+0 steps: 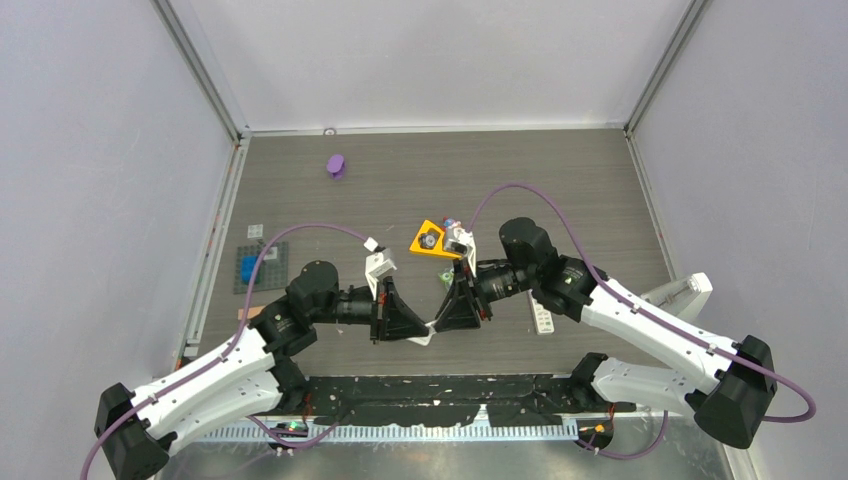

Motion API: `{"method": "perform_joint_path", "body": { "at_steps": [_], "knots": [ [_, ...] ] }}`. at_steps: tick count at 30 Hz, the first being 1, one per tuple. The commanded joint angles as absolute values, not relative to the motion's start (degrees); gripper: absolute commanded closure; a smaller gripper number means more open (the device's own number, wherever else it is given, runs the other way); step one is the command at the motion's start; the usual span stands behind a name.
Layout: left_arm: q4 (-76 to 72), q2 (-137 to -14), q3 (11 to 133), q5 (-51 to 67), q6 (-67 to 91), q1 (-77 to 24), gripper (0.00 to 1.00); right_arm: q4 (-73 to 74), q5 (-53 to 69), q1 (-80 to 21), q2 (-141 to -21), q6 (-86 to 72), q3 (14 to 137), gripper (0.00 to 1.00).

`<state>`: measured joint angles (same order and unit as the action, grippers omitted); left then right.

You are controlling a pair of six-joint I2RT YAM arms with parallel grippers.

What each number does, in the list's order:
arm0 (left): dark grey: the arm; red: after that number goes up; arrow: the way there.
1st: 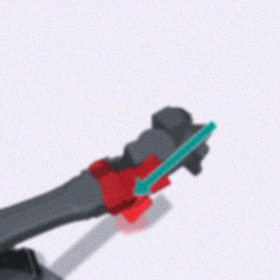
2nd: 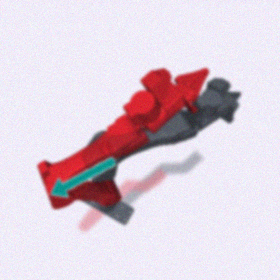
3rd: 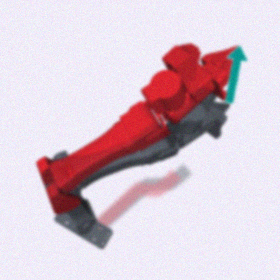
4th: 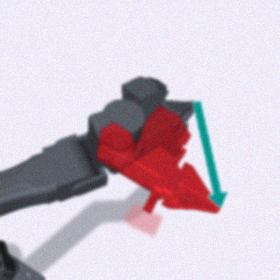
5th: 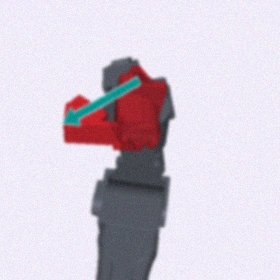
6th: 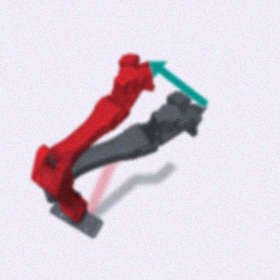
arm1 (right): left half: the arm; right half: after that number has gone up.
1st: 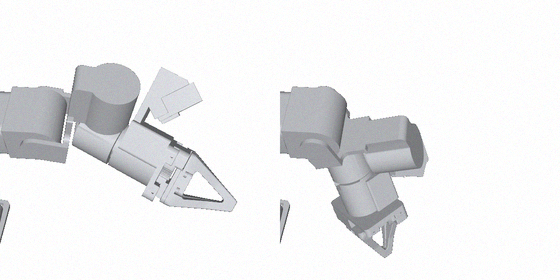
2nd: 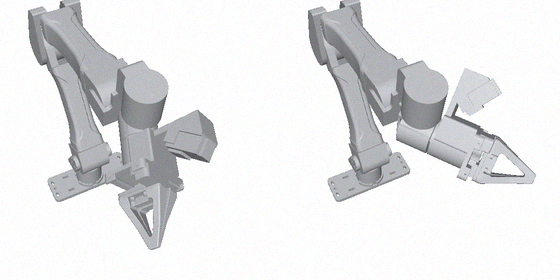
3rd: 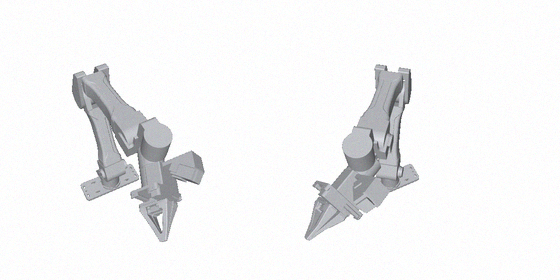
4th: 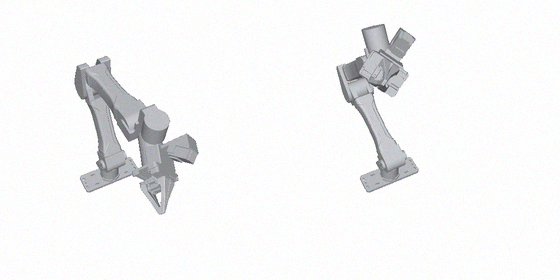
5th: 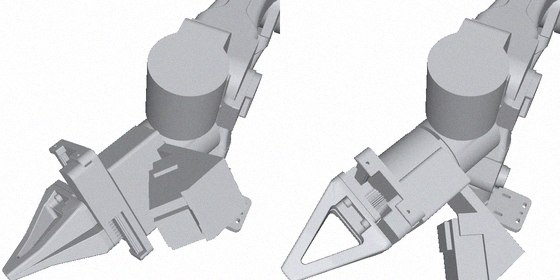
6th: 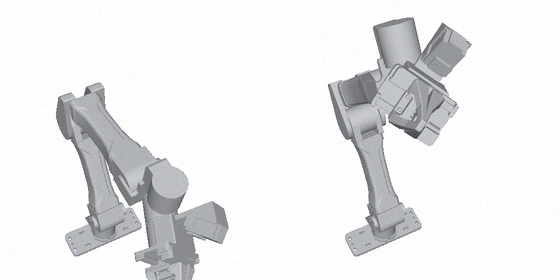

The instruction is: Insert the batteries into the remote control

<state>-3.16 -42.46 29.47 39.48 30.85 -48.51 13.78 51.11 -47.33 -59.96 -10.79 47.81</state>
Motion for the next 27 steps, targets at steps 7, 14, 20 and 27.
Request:
{"method": "perform_joint_path", "body": {
  "at_steps": [7, 14, 20, 27],
  "knots": [
    [-5.9, -40.7, 30.1, 39.1, 30.2, -48.2, 1.00, 12.4, 54.4, -48.1, -58.5, -11.1, 47.1, 0.79],
    [-3.9, -40.2, 30.5, 36.6, 29.8, -48.1, 0.59, 11.5, 53.3, -48.1, -58.9, -12.6, 46.8, 0.95],
    [11.4, -37.2, 32.5, 14.5, 28.6, -47.0, 0.17, 11.8, 46.2, -48.1, -62.1, -16.1, 45.8, 0.95],
    [22.1, -33.8, 29.2, -7.0, 40.6, -38.9, 0.18, 12.4, 29.5, -52.5, -73.7, -19.2, 44.8, 0.95]
  ]
}}
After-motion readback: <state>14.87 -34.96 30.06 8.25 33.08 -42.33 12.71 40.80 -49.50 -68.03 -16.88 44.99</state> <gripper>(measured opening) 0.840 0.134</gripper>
